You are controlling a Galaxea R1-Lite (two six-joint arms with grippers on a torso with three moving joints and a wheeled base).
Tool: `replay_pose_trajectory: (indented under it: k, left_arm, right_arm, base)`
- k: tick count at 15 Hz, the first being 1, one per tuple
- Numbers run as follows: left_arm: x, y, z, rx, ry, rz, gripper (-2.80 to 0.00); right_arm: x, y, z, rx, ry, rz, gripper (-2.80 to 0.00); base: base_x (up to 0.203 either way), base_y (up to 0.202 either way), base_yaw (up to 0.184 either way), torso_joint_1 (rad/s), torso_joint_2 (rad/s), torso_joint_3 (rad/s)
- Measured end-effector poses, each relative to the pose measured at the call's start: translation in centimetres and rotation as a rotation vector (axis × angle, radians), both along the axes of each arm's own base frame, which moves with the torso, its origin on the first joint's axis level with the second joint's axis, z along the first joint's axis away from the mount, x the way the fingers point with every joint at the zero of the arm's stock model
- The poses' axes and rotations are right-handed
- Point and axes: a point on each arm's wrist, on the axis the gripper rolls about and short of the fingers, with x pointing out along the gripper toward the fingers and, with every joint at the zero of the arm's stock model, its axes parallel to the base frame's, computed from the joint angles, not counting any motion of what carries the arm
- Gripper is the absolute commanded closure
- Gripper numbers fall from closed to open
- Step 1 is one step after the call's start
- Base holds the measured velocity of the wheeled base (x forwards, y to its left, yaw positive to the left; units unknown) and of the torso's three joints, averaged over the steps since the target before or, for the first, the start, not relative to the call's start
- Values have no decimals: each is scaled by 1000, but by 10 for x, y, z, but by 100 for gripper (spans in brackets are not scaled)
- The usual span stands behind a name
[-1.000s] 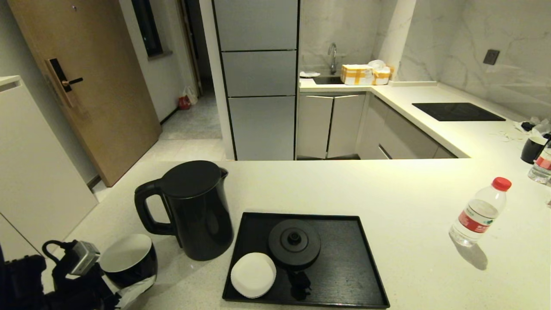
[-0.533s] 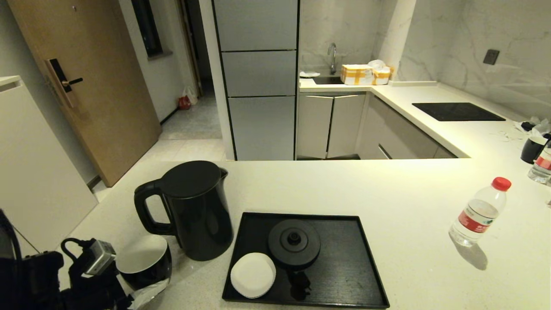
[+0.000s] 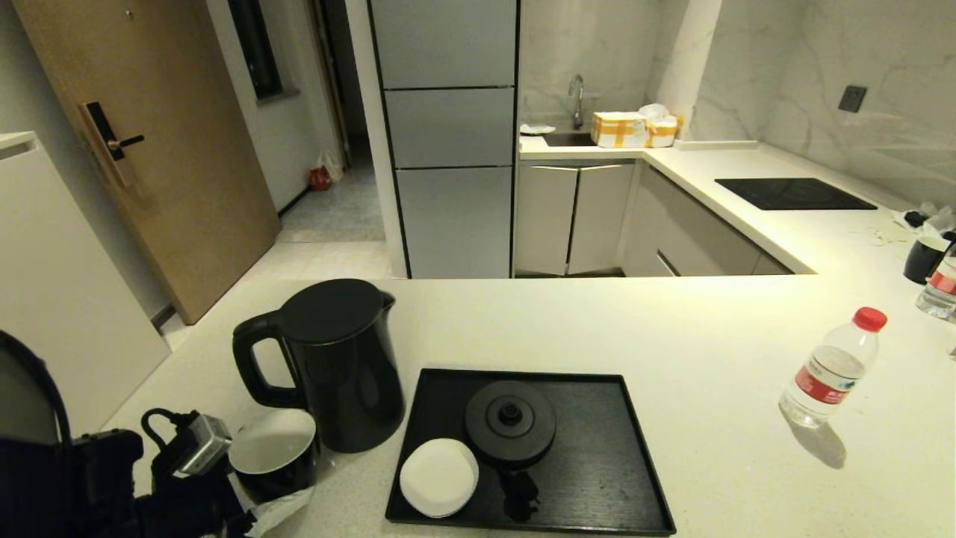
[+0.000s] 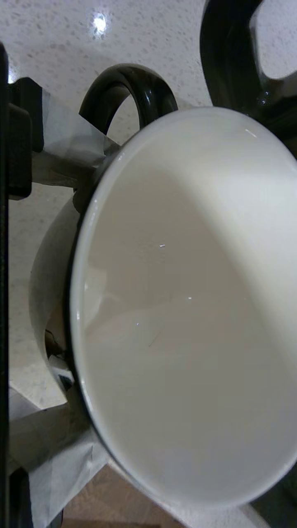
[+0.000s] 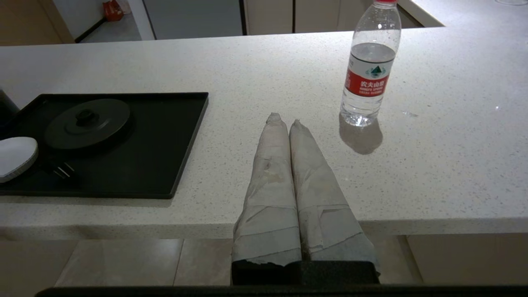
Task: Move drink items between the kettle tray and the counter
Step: Return the tea cup to its original position
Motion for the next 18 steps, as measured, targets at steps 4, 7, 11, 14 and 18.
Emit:
replay_pose_trajectory:
  k: [4, 7, 11, 14, 18]
  left_arm:
    - [8, -7, 1, -2, -11, -23, 0]
    - [18, -17, 4, -36, -11, -48, 0]
    - [28, -39, 8, -59, -13, -111, 0]
    - [32, -51, 11, -66, -22, -144, 0]
    - [34, -64, 12, -71, -7, -155, 0]
  right_arm:
    - [0, 0, 0, 0, 0, 0, 0]
    - [0, 0, 0, 0, 0, 1, 0]
    - [0, 0, 0, 0, 0, -1, 0]
    - [0, 0, 0, 0, 0, 0, 0]
    - [0, 0, 0, 0, 0, 0, 0]
  base:
    - [0, 0, 0, 0, 0, 0]
    - [0, 0, 0, 0, 0, 0]
    - [0, 0, 0, 0, 0, 0]
    - [0, 0, 0, 0, 0, 0]
    - [0, 0, 0, 0, 0, 0]
